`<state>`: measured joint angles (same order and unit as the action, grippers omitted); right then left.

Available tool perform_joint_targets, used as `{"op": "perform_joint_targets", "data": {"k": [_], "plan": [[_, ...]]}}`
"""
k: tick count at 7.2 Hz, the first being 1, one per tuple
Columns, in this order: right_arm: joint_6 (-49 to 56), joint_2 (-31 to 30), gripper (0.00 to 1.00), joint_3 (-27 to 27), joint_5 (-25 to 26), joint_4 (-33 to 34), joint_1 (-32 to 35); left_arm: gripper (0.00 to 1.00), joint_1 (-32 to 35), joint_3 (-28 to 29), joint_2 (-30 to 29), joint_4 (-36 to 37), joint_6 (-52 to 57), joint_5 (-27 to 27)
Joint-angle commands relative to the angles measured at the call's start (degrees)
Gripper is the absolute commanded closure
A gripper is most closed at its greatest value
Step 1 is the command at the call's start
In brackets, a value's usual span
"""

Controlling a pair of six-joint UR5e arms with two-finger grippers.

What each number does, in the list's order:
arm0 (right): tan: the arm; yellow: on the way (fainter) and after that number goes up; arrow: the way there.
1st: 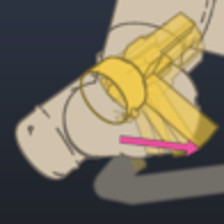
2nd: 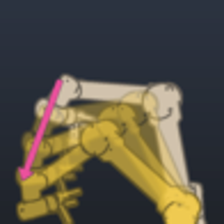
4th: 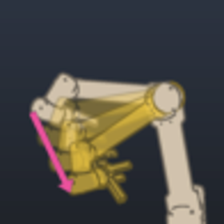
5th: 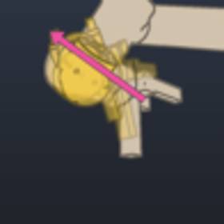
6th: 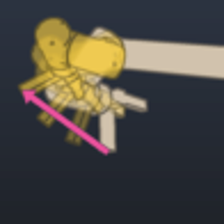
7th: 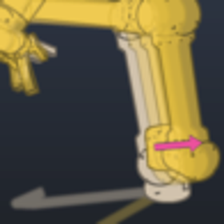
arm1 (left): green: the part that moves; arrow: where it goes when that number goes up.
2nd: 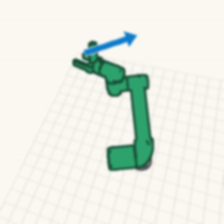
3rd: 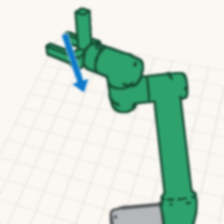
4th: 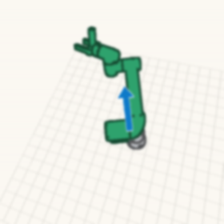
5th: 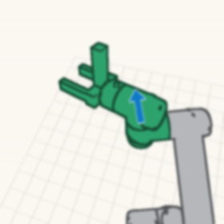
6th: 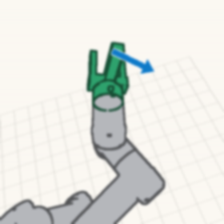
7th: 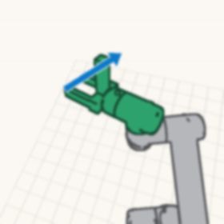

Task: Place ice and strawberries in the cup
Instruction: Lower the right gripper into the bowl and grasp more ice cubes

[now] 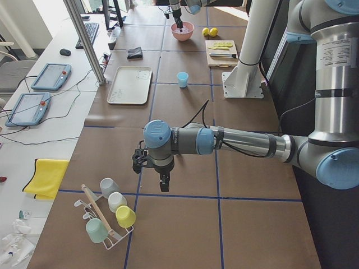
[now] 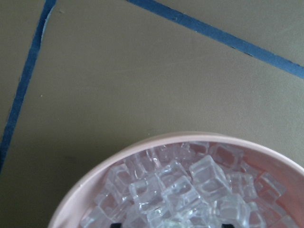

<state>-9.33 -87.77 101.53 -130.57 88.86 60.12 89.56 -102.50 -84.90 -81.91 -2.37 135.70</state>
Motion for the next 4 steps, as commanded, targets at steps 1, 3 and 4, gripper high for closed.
{"op": "perform_joint_targets", "data": {"k": [1, 3, 4], "plan": [[0.1, -0.1, 0.28, 0.1, 0.0, 0.0, -0.2, 0.0, 0.0, -0.1, 0.0, 0.0, 0.0, 0.0], [0.1, -0.3, 0.32, 0.2, 0.0, -0.1, -0.2, 0.0, 0.0, -0.1, 0.1, 0.0, 0.0, 0.0], [0.2, -0.4, 0.34, 0.2, 0.1, 0.0, -0.2, 0.0, 0.0, -0.1, 0.1, -0.1, 0.0, 0.0]]}}
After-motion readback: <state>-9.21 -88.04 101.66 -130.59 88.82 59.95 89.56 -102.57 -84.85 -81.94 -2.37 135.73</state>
